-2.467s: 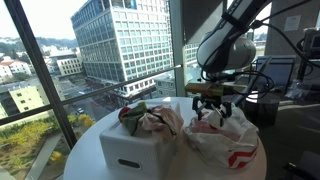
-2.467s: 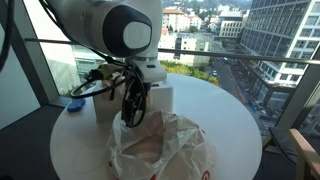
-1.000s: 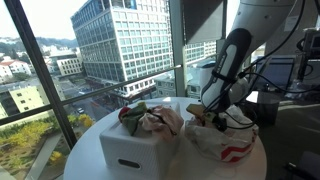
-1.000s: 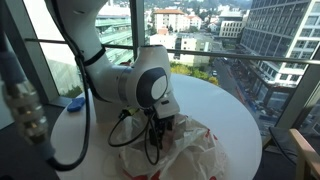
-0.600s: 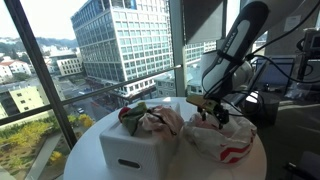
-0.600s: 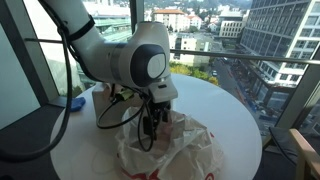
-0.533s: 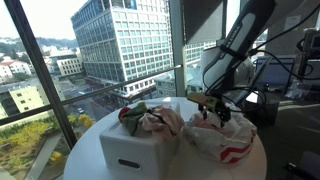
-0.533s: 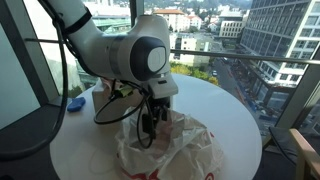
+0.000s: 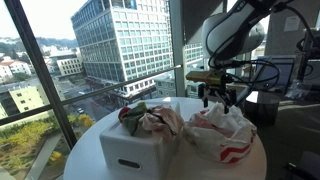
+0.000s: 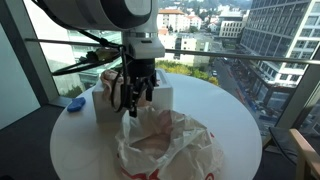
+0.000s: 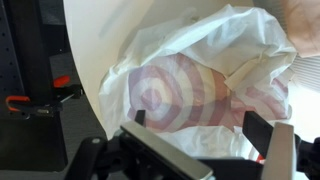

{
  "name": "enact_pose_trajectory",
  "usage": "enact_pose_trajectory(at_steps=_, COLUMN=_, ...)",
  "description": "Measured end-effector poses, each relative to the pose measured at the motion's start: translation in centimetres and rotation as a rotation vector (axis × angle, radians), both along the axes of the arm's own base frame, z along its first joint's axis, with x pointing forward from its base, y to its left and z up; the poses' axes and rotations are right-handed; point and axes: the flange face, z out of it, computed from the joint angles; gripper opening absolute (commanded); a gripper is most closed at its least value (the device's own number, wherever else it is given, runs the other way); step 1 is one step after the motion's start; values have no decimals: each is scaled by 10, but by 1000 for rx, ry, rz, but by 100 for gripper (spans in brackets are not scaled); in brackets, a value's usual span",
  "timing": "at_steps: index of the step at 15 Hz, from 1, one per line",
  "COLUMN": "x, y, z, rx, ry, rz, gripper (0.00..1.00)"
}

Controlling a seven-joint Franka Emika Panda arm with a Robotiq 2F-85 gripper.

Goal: Remove the objects from the plastic bag and put them on the white basket

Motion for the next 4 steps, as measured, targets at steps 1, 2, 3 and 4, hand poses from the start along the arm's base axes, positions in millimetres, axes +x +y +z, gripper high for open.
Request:
enact_pose_trajectory(at_steps=1, x=-3, y=3, z=9, rx=16, ry=-5, rz=-3, gripper=100)
enact_pose_trajectory(at_steps=2, x=-5, y=5, z=14, rx=19, ry=-10, rz=-1, gripper=100)
enact_pose_trajectory(at_steps=3, x=-5, y=5, z=14, rx=18, ry=-10, rz=-2, gripper=100)
enact_pose_trajectory(at_steps=4, x=-5, y=4, z=12, rx=17, ry=-5, rz=-3, gripper=100)
